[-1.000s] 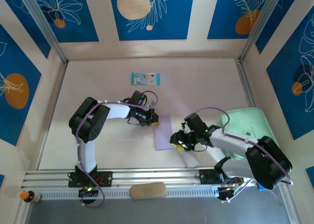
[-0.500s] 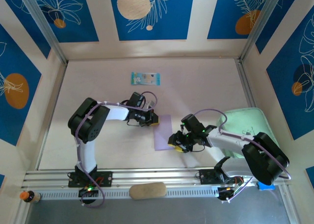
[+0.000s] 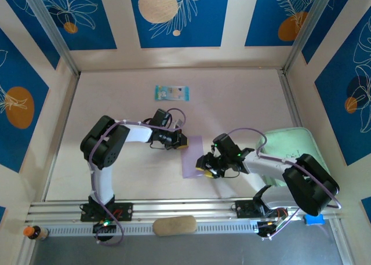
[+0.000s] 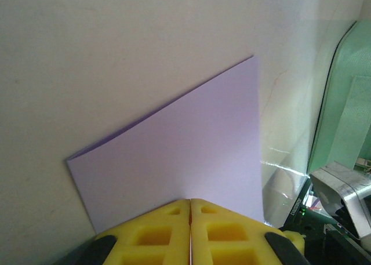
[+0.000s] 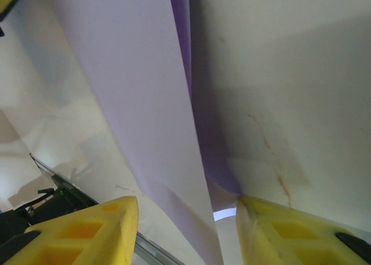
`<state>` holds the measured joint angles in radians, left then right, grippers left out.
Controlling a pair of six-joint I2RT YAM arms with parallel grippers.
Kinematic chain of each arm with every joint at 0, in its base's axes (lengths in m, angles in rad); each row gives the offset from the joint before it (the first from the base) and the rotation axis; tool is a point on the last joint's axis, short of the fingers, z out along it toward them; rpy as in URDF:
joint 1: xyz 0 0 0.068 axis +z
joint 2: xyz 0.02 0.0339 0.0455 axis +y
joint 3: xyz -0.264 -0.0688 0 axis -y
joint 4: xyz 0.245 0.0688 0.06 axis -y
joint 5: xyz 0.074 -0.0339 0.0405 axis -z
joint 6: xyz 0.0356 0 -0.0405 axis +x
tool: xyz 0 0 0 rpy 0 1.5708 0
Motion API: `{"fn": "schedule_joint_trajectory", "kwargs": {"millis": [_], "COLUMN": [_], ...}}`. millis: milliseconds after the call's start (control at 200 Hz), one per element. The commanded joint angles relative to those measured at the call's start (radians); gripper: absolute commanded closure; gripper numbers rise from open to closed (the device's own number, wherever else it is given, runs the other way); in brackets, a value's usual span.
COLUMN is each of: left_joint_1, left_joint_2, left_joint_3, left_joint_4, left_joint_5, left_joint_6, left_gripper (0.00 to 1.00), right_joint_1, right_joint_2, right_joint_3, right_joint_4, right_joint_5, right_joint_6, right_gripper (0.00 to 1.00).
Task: Fold a paper plane with a square sheet of paper (pick it up from the middle)
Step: Fold the triangle a second time at the center of the table.
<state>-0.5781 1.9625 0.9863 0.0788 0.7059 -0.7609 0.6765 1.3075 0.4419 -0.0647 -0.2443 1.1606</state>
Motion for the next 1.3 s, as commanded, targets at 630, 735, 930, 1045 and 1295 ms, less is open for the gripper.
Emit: {"fn": "schedule_joint_trajectory", "kwargs": {"millis": [630,735,930,1045,1295], "left_joint_1": [-0.009,-0.009,-0.009,-0.009,-0.009], "left_joint_2": [0.049,0.047,0.047,0.044,0.045], "left_joint_3": [-0.006,-0.008,-0.013,-0.015,-0.019], "left_joint_4": [-0.132,-0.133,-0.119,-0.119,-0.111], "left_joint_5": [-0.034,-0.033,-0.029,-0.03,-0.031], "left_joint_6": [0.011,0.012,0.003,0.003,0.0], "left_gripper": [0.92,0.92,0.92,0.91,0.91], "right_joint_1": [-0.034,-0.035,-0.027,-0.022,-0.009], "right_joint_2": [-0.031,-0.051,-0.042,-0.052,-0.085], "right_joint_3": [0.058,0.043,0.059,0.06,0.045], "right_joint_4": [-0.113,-0.086,-0.102,-0.145,-0.171], "right_joint_5": [-0.044,-0.054,-0.069,-0.047,-0.039], "right_joint_6": [-0.037,-0.026,-0.016,-0.007,0.008], "right_gripper": [0.53,0.53,0.53,0.53,0.53]}}
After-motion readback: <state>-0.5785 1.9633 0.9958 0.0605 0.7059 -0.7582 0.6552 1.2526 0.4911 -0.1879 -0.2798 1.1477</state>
